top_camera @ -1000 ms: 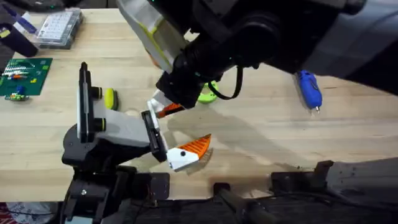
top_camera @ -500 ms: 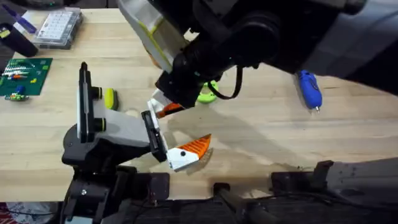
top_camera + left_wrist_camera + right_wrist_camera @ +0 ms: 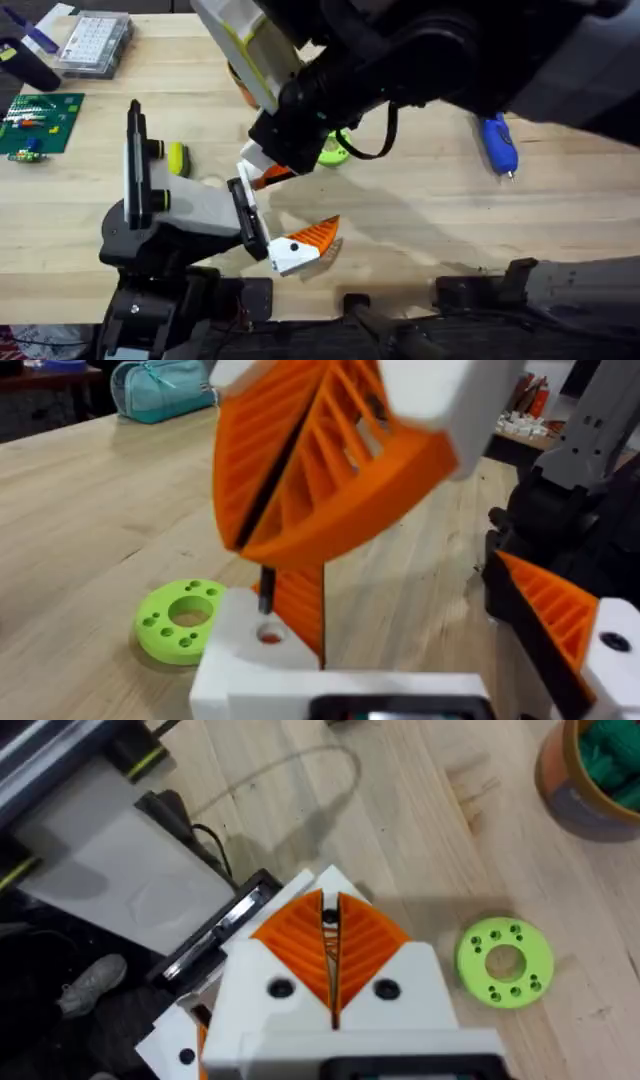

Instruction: Pick up the gripper from the table and insert it into the empty holder that is missing its gripper. Then pick up a screw, insert it into the mounting hole, and use the screwdriver to tighten it. Finally, clean up the table by picking up the vegetable and placing it into the bucket.

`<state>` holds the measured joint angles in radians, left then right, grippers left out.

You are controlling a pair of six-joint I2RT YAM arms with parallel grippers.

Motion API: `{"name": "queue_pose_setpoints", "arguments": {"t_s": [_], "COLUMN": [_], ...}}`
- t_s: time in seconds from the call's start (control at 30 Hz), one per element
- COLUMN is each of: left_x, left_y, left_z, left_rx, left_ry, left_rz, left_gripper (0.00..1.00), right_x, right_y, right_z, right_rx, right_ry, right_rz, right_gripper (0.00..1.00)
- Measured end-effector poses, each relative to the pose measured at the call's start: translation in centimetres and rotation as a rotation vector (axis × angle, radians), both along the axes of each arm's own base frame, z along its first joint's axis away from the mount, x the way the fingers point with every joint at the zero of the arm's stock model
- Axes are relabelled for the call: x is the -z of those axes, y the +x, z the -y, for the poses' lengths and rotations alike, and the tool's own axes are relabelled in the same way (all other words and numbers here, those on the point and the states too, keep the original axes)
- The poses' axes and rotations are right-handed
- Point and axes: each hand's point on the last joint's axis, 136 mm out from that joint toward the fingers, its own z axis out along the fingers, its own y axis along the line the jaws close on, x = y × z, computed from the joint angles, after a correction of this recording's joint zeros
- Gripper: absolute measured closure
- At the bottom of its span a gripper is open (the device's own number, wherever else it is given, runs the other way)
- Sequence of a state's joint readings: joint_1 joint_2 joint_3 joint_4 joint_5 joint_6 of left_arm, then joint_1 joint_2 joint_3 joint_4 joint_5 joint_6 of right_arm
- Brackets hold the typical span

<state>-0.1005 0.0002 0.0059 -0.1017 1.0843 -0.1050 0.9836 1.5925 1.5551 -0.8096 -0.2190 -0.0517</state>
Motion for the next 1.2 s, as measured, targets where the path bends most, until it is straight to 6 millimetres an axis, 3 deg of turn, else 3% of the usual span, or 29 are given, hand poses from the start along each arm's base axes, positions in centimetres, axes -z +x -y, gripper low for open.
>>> {"name": "queue_pose_setpoints", "arguments": {"t_s": [1.2], "left_x": [0.01], "left_y": [0.00], "left_z": [0.00], "left_rx": [0.000], "left_ry": [0.000], "left_rz": [0.000], "left_gripper": [0.015], "right_x": [0.32], "right_y": [-0.07], "right_z": [0.25], "right_rx": [-0.001], "right_ry": [-0.017], "right_rz": [-0.003], "right_gripper": [0.988]}}
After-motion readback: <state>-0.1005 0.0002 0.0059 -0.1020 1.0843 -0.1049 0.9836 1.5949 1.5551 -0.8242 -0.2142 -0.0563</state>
